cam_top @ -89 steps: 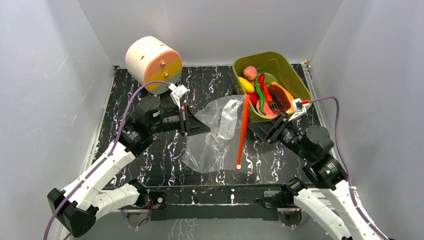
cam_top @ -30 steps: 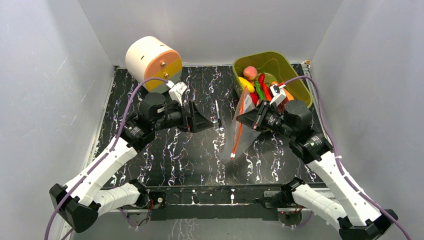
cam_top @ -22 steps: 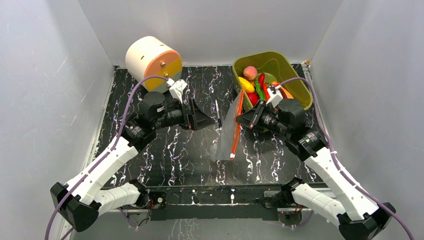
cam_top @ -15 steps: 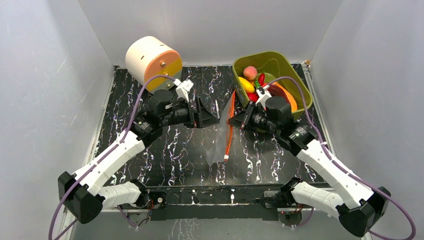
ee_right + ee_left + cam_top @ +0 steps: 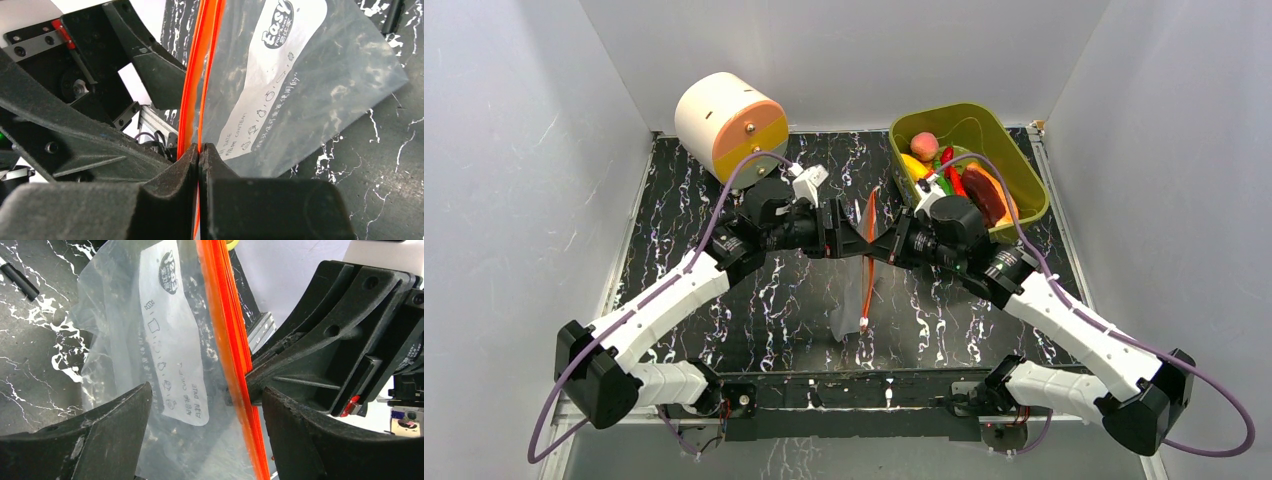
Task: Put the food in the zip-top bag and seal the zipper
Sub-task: Open the zipper of the food storage bag.
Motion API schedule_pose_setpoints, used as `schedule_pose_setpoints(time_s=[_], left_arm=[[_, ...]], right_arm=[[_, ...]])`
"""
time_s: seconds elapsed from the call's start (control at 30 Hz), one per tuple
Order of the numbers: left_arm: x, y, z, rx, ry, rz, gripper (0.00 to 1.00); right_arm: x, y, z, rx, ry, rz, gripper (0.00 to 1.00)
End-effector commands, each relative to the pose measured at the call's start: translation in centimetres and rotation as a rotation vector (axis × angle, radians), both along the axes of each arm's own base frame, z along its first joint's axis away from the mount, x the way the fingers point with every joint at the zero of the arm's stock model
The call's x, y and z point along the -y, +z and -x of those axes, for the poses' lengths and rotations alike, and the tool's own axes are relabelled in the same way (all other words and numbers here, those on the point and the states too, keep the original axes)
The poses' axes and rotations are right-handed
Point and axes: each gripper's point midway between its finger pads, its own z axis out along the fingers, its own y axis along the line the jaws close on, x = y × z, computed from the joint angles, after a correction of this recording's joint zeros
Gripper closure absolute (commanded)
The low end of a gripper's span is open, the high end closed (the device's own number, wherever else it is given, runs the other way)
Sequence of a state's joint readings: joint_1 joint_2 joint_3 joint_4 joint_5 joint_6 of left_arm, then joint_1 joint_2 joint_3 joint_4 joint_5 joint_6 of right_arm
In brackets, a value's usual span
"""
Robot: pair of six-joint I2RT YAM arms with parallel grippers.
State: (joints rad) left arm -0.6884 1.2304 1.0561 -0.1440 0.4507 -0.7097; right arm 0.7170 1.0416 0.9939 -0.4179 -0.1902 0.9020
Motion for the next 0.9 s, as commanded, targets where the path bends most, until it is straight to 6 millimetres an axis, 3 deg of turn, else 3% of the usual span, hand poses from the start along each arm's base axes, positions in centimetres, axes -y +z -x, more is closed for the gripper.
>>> schedule_pose_setpoints(time_s=[0.0, 0.13, 0.3, 0.37, 0.53, 0.77, 0.87], left_arm=[[0.2, 0.3, 0.0, 0.052, -0.015, -0.048, 0.23], [-0.7, -1.5, -0.2, 0.071, -0.001, -0.17, 0.34], [-2.2, -2.2, -0.5, 0.098, 0.032, -0.285, 0.56], [-2.6, -2.4, -0.7, 0.103, 0.039, -0.326, 0.6], [-2.9, -2.1, -0.7, 0.11, 0.032, -0.368, 0.63], [-0.1, 0.2, 0.9, 0.077, -0.054, -0.193, 0.6], [0.2, -0.1, 1.0, 0.058, -0.055, -0.176, 0.59]], right_arm=[[-0.8, 4.3, -1.0, 0.095, -0.031, -0.086, 1.0], [-0.8, 3.9, -1.1, 0.08, -0.051, -0.082, 1.0], [-0.4, 3.8, -1.1, 0.084, -0.07, -0.076, 1.0], [-0.3, 3.8, -1.1, 0.084, -0.073, -0.071, 1.0], [-0.3, 3.7, -0.9, 0.079, -0.07, -0.07, 1.0], [-0.8, 3.4, -1.2, 0.062, -0.074, -0.056, 1.0], [-1.2, 3.3, -1.2, 0.061, -0.067, -0.051, 1.0]])
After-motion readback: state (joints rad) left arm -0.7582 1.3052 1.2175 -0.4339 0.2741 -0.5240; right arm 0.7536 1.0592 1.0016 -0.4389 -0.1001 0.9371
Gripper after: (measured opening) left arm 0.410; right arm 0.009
